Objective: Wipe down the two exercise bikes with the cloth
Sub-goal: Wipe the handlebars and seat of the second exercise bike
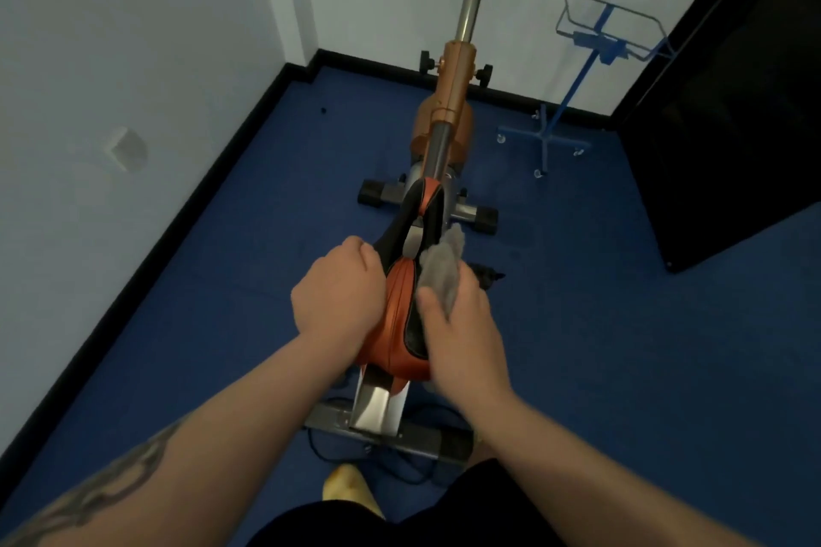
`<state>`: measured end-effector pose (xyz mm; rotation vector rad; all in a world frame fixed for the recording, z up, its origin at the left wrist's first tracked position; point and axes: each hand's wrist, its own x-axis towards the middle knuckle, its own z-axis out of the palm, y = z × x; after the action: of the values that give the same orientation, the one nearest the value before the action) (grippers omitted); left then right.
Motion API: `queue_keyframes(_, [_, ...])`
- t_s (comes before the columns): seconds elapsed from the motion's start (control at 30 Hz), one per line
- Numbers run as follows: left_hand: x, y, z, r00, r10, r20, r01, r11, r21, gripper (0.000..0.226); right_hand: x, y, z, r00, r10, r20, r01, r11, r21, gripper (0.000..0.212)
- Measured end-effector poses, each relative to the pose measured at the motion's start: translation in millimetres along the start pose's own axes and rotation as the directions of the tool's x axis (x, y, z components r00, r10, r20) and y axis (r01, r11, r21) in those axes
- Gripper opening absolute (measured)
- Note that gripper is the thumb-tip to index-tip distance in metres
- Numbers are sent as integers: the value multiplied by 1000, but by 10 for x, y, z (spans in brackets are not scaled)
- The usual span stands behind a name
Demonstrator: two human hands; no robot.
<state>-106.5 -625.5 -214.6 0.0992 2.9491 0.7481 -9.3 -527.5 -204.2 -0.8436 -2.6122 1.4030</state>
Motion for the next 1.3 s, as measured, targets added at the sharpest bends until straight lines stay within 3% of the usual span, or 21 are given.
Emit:
queue_keyframes(0.07, [2, 22, 7, 1000, -17, -15, 18, 1000, 24, 36, 74, -9, 17, 998, -66, 16, 67, 996, -62, 59])
queue_keyframes(0.23, [-13, 56, 25, 995, -71, -72, 77, 994, 78, 36, 1036, -264, 117, 993, 100, 69, -93, 990, -101, 63])
queue_keyframes(0.37, [-44, 98, 22, 981, -146, -129, 152, 988, 36, 36, 1473, -288, 104, 962, -271, 30, 269, 927, -262, 44])
queue_keyframes(0.47, [-121, 128, -11, 915, -296, -275, 272, 955, -121, 29, 1495, -304, 19, 805, -550, 225, 587, 681, -437, 36])
queue_keyframes(0.53, [-197, 142, -21, 804, -442, -398, 319, 885, -339, 23, 1270, -258, 44, 593, -687, 419, 805, 512, -299, 34])
queue_keyframes(0.6, [-294, 152, 21, 688, -593, -419, 303, 759, -576, 23, 1087, -203, 13, 424, -727, 540, 884, 463, -71, 37])
queue_keyframes(0.63, [-351, 155, 72, 666, -636, -390, 290, 703, -650, 25, 1121, -197, -38, 354, -726, 589, 901, 434, -7, 39])
queue_keyframes(0.7, [-463, 160, 188, 700, -630, -335, 273, 670, -690, 27, 1352, -236, -121, 251, -682, 687, 937, 350, 5, 39])
queue_keyframes(0.73, [-494, 152, 215, 726, -610, -317, 265, 674, -690, 28, 1463, -270, -134, 261, -655, 709, 942, 333, -39, 38])
queue_keyframes(0.83, [-487, 107, 170, 771, -577, -270, 258, 670, -696, 32, 1385, -332, -84, 470, -631, 617, 869, 454, -196, 38])
queue_keyframes(0.9, [-494, 88, 128, 797, -563, -218, 230, 617, -753, 33, 994, -218, -23, 539, -637, 551, 829, 516, -215, 41])
queue_keyframes(1.0, [-511, 85, 102, 814, -570, -111, 209, 466, -860, 36, 568, 5, -83, 459, -679, 573, 873, 463, -152, 54])
queue_keyframes(1.07, [-507, 112, 66, 817, -575, -42, 201, 351, -915, 38, 741, -6, -126, 410, -666, 623, 902, 397, -170, 55])
queue_keyframes(1.1, [-505, 114, 53, 823, -567, -31, 215, 363, -907, 40, 873, -47, -145, 439, -639, 632, 890, 408, -206, 54])
queue_keyframes(1.2, [-536, 89, 69, 857, -508, -89, 264, 582, -769, 42, 978, -83, -217, 633, -563, 531, 766, 557, -321, 53])
queue_keyframes(1.3, [-548, 34, 88, 887, -430, -166, 202, 687, -698, 37, 377, 77, -185, 681, -579, 448, 722, 635, -276, 58])
